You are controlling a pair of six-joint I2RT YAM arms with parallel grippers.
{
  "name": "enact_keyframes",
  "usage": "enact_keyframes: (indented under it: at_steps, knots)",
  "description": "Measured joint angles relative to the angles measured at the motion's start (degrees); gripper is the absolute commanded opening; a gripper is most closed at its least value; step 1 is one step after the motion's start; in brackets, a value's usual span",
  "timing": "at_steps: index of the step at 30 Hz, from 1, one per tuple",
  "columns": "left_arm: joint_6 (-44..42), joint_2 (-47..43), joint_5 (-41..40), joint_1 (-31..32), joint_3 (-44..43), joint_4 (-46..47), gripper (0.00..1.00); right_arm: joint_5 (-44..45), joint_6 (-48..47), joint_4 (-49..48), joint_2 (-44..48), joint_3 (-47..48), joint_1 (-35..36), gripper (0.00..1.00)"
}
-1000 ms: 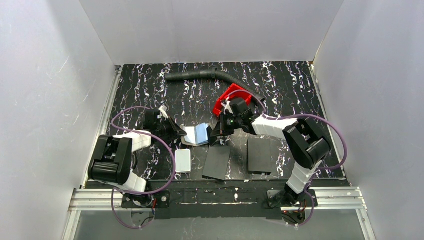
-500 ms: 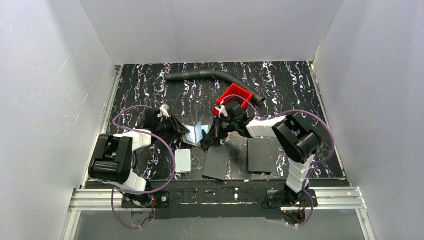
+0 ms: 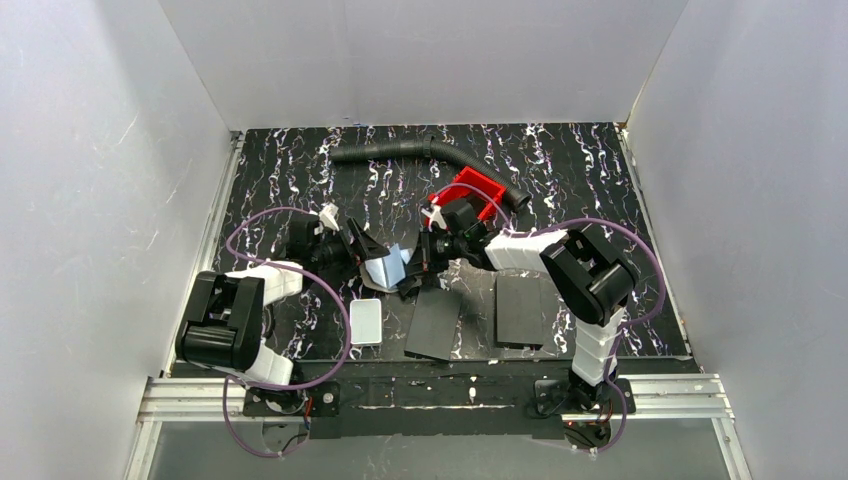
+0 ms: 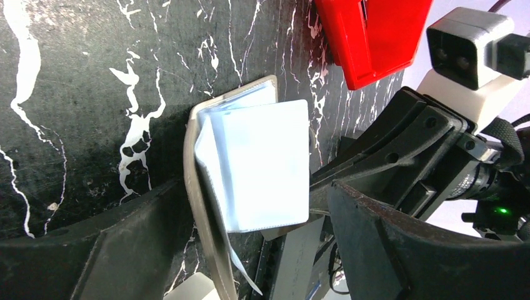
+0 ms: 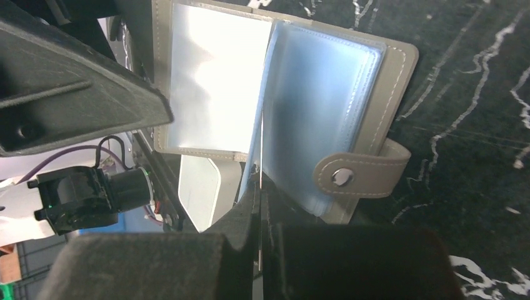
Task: Put the credit cards into the card holder
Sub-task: Insert the credit card into the card holder.
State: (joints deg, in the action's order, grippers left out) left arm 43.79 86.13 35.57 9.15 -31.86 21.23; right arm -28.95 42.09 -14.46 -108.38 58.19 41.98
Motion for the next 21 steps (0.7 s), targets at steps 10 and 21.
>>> enact_keyframes:
  at_steps: [10, 21]
  knots:
    - [3.1, -0.1, -3.0, 2.5, 0.4, 0.7, 0.76, 2.1, -2.4, 5.2, 0.0, 4.5, 2.7, 0.01]
    - [4.9, -1.7, -7.2, 3.4, 1.2, 0.6, 0.42, 3.5, -3.7, 8.0, 0.0, 6.8, 5.5, 0.01]
